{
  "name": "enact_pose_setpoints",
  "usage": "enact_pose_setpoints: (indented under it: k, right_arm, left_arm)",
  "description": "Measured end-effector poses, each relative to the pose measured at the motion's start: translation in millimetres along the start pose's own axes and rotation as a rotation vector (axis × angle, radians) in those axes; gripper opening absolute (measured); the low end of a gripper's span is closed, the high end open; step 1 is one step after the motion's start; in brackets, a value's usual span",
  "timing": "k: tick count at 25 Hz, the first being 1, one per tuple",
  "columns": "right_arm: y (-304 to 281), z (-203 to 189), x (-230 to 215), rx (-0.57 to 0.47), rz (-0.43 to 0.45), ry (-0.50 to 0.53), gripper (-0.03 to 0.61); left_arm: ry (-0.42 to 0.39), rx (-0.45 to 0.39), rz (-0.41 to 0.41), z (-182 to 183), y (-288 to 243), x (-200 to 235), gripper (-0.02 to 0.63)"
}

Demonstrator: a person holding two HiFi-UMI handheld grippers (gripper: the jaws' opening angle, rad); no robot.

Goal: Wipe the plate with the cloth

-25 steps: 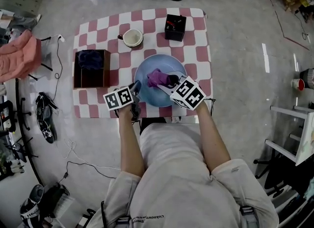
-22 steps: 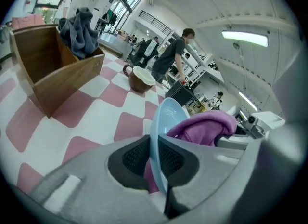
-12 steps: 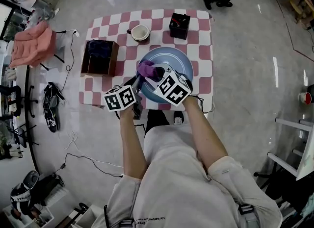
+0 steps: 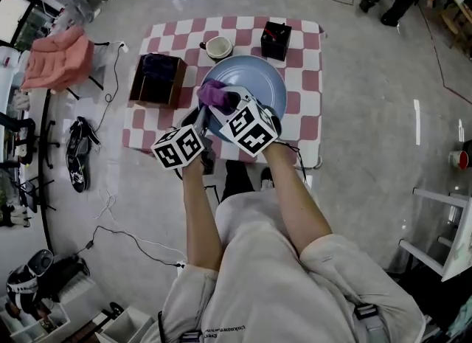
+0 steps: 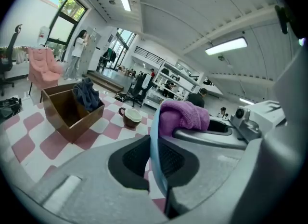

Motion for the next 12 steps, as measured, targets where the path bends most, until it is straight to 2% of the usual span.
enact_pose_setpoints:
  k: [5, 12]
  right_arm:
    - [2.3, -0.4, 14.3, -0.051, -0.013, 0.029, 0.127]
    - [2.2, 3.6, 20.9, -0.081, -0.041, 0.026, 0.127]
  left_arm:
    - [0.014, -0.020, 0.002, -7.4, 17.3, 2.1, 0.028]
    - [-0.007, -0.017, 0.004, -11.5, 31.4, 7.0, 0.028]
Point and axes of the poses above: the fingertips, and each gripper's own axes: y backward along the fingers, x to its left, z out of its top, the point moved 6 cm from there along y, backward along the fingers, and after that the axes turned 3 degrees about x, right-handed, at the moved point
